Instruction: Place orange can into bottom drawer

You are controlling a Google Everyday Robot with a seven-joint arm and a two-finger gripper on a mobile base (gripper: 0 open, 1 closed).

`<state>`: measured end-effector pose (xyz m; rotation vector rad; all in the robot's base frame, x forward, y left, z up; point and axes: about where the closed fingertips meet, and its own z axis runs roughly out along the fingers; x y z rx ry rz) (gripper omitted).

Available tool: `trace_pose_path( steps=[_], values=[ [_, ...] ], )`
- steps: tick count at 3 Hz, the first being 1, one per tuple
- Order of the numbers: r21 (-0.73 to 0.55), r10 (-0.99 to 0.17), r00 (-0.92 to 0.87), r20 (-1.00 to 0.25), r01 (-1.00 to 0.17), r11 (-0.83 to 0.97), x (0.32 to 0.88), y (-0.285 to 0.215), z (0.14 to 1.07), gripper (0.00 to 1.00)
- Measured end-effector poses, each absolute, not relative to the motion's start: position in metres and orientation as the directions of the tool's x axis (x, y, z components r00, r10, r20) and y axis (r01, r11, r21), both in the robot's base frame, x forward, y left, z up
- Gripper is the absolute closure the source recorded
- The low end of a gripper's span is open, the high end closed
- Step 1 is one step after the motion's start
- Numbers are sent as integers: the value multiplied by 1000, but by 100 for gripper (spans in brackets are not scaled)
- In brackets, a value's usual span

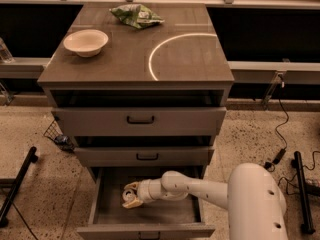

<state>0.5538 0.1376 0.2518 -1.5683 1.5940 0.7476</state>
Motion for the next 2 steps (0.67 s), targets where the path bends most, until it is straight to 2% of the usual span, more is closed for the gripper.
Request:
trace_pose_path(
  steps=[1,2],
  values=[
    [-55,-523,6,-853,-996,77,553,139,234,100],
    [-29,-516,-14,-856,-997,76,553,141,225,86]
  ],
)
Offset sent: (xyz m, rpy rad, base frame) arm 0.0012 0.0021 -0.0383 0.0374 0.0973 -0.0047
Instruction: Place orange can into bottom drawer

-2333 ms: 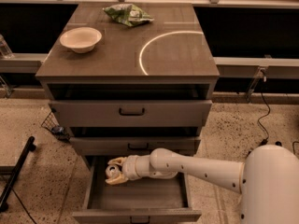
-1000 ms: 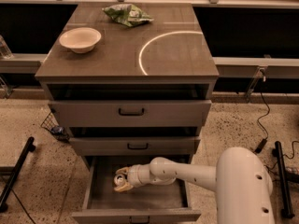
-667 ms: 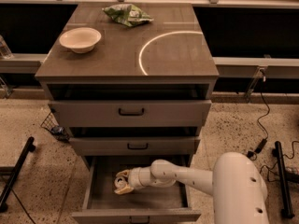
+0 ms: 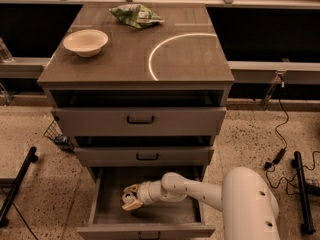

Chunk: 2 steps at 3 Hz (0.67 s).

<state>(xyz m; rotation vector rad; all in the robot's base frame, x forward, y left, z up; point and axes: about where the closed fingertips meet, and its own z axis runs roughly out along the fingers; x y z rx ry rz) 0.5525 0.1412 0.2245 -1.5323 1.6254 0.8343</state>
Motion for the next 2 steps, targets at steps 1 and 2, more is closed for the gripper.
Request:
trace_pose_path(
  steps=[1,2],
  values=[
    [-19,-514,-23,-858,-997,76,552,143,219,62],
    [-13,-508,-29,-861,-997,80,552,143,216,32]
  ],
)
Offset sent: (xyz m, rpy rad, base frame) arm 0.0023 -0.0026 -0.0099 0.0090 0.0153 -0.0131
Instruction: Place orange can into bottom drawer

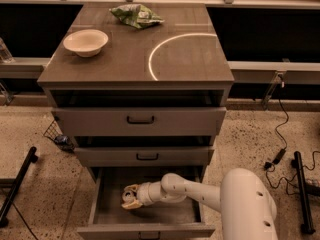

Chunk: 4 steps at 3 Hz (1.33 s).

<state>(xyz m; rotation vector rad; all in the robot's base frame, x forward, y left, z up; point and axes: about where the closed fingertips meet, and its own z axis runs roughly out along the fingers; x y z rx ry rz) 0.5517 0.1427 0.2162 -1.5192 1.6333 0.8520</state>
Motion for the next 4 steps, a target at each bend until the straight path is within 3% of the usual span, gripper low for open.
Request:
trace_pose_path(
  steps=[1,2,4],
  values=[
    [-11,-503,-33,-864,-996,84,551,142,216,8],
    [-11,-498,-34,-866,-996,87,552,142,216,0],
    [-6,-452,-51,-890,-992,125,553,131,229,0]
  ],
)
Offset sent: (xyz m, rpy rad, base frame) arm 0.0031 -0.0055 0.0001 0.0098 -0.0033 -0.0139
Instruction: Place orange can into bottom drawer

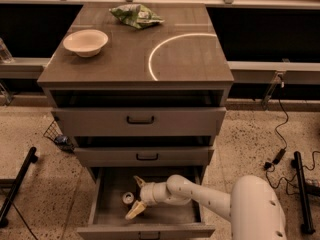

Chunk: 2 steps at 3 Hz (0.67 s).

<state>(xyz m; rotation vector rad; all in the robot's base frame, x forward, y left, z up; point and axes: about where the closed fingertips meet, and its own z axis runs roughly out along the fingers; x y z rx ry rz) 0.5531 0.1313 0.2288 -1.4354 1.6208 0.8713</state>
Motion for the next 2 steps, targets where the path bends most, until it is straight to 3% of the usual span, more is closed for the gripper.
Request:
trace_pose_path(
  steps=[2],
  values=[
    [11,-393,-93,-915,-978,206,555,92,263,0]
  ],
)
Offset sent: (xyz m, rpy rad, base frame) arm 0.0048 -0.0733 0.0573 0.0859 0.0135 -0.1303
